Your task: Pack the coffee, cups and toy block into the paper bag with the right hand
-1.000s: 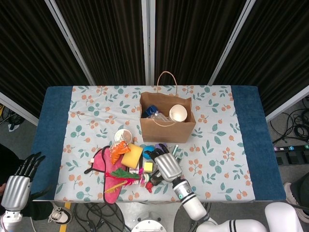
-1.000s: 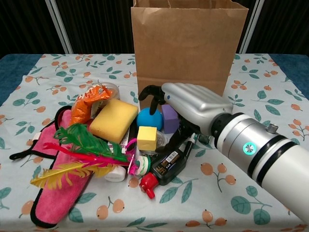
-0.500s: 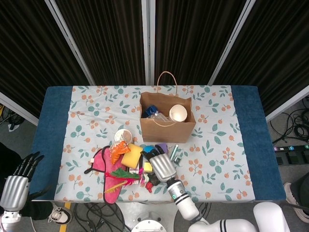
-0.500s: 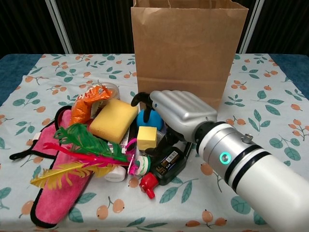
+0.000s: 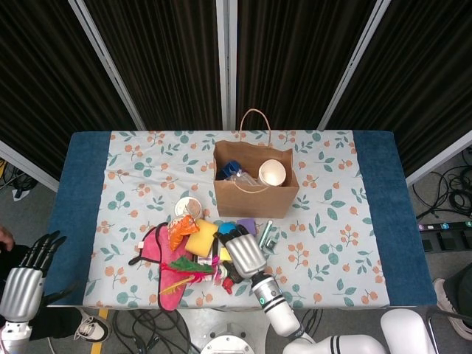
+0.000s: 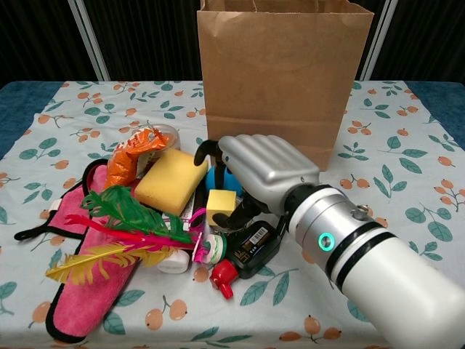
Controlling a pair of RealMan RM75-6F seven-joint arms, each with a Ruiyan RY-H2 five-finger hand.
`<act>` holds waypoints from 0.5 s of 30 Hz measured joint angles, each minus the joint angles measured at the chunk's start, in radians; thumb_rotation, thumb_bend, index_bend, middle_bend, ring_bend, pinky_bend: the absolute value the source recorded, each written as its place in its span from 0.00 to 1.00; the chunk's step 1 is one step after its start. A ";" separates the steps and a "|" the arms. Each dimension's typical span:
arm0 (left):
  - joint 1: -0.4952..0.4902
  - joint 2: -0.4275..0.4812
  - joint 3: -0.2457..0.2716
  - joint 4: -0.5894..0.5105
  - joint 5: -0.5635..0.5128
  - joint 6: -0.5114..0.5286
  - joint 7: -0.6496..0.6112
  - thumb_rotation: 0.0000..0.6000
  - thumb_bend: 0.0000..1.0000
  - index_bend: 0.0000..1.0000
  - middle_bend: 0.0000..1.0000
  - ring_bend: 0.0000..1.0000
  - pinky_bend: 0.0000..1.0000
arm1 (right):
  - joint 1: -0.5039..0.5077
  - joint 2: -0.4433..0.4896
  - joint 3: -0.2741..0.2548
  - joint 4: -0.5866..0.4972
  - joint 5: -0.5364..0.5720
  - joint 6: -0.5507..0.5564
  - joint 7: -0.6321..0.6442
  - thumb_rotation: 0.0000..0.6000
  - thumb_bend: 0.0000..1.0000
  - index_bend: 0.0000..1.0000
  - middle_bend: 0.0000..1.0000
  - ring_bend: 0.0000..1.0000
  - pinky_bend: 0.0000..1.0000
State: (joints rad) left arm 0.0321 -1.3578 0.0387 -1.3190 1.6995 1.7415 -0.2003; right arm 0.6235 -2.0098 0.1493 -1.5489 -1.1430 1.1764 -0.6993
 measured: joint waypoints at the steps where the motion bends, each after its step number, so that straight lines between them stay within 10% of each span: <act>1: 0.000 0.000 0.000 0.001 0.000 0.001 0.000 1.00 0.16 0.18 0.19 0.12 0.23 | 0.000 0.000 0.002 -0.001 0.002 0.000 -0.002 1.00 0.18 0.28 0.44 0.33 0.24; 15: 0.001 0.000 -0.001 0.004 -0.007 -0.004 -0.010 1.00 0.16 0.18 0.19 0.12 0.23 | -0.004 0.013 -0.001 -0.027 -0.045 0.024 0.002 1.00 0.21 0.33 0.48 0.36 0.27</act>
State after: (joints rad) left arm 0.0328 -1.3576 0.0373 -1.3153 1.6927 1.7373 -0.2099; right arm 0.6196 -1.9972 0.1485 -1.5755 -1.1881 1.2004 -0.6972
